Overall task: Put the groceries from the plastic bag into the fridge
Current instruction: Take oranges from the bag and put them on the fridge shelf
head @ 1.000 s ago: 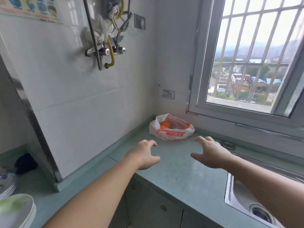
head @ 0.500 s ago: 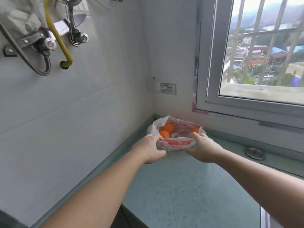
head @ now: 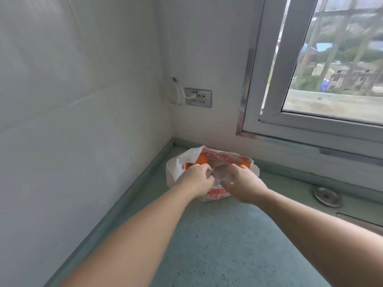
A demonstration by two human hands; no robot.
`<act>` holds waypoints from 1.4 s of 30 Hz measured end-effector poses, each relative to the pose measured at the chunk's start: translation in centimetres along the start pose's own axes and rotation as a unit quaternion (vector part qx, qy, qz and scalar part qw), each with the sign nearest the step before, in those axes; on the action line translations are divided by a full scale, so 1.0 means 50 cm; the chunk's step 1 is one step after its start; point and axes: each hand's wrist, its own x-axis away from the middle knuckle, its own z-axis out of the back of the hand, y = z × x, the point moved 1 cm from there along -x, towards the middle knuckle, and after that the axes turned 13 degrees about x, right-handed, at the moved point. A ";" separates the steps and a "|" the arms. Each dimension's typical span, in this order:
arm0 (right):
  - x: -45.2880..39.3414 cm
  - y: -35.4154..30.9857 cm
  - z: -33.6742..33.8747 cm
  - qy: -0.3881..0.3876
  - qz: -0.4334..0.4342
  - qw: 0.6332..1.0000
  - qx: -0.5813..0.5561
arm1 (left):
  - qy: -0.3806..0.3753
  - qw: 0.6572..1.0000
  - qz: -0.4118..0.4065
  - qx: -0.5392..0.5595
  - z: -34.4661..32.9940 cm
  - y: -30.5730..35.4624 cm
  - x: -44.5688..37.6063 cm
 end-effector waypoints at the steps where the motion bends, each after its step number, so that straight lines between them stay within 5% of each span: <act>1: -0.031 -0.008 -0.018 0.004 0.005 1.000 -0.002 | 0.002 1.000 0.000 0.011 -0.002 -0.014 -0.030; 19: -0.322 -0.094 -0.183 -0.014 -0.043 0.999 -0.016 | -0.043 0.993 0.005 -0.108 -0.059 -0.255 -0.292; 23: -0.391 -0.112 -0.185 -0.108 -0.057 0.991 0.046 | -0.072 0.990 0.003 -0.121 -0.048 -0.260 -0.306; 31: -0.436 -0.109 -0.171 -0.236 0.060 0.945 0.216 | -0.110 0.991 -0.041 -0.059 -0.038 -0.283 -0.285; 36: -0.399 -0.077 -0.165 -0.232 0.032 0.957 0.174 | -0.137 0.987 -0.026 -0.085 -0.039 -0.282 -0.281; 42: -0.337 -0.030 -0.164 -0.129 0.039 0.983 0.121 | -0.115 0.988 -0.004 -0.105 -0.039 -0.268 -0.268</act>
